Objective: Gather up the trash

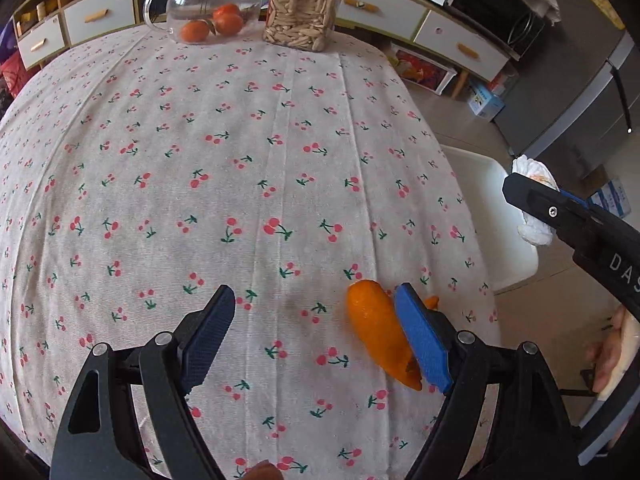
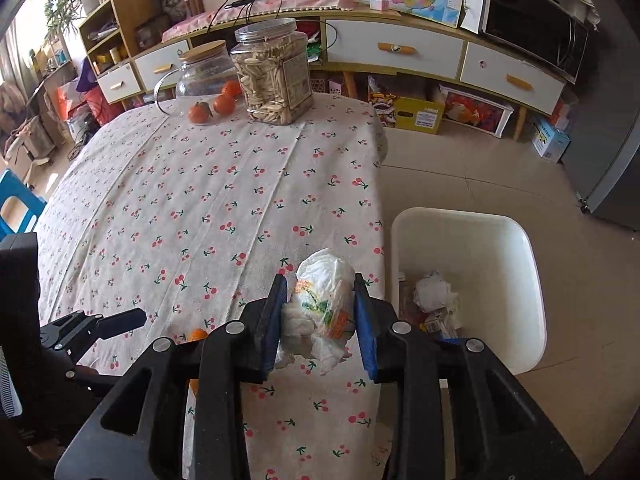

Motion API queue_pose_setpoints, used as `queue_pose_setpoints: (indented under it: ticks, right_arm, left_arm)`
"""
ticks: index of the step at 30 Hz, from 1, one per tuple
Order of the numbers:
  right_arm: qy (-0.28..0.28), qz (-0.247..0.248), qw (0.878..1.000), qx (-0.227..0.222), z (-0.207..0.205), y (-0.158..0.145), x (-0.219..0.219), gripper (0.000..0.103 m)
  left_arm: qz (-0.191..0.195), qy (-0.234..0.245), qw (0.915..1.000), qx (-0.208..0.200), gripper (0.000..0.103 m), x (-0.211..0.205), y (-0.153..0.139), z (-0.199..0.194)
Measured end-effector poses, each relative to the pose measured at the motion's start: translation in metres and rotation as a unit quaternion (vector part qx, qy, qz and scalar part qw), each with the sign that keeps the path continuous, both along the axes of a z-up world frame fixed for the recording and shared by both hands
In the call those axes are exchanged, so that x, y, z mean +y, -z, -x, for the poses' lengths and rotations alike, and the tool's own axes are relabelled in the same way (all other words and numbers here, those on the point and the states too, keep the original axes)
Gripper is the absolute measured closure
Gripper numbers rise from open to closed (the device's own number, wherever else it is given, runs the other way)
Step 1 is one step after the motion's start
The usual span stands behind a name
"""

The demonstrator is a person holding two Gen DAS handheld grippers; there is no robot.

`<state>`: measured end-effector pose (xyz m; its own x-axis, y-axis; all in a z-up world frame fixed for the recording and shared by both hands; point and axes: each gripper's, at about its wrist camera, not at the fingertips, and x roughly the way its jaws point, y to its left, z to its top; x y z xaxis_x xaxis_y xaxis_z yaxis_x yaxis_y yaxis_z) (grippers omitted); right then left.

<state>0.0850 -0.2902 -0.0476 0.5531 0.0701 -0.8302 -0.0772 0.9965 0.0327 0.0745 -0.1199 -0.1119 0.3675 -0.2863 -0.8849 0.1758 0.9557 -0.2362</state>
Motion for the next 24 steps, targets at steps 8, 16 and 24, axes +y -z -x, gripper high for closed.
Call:
queue_pose_setpoints:
  ticks: [8,16,24]
  right_arm:
    - [0.002,-0.002,1.0,-0.004,0.0,-0.003,-0.005,0.072]
    - [0.002,-0.004,1.0,-0.002,-0.005,-0.002,0.001,0.071]
    - [-0.015,-0.021,0.999,-0.019,-0.01,-0.009,0.023,0.071]
  left_arm:
    - [-0.03,0.034,0.9989,-0.011,0.043,-0.035,0.012,0.009]
    - [0.013,0.063,0.9979,-0.001,0.08,-0.022,0.008,0.009]
    - [-0.041,-0.025,0.9979,-0.044,0.082,0.045,-0.01,-0.005]
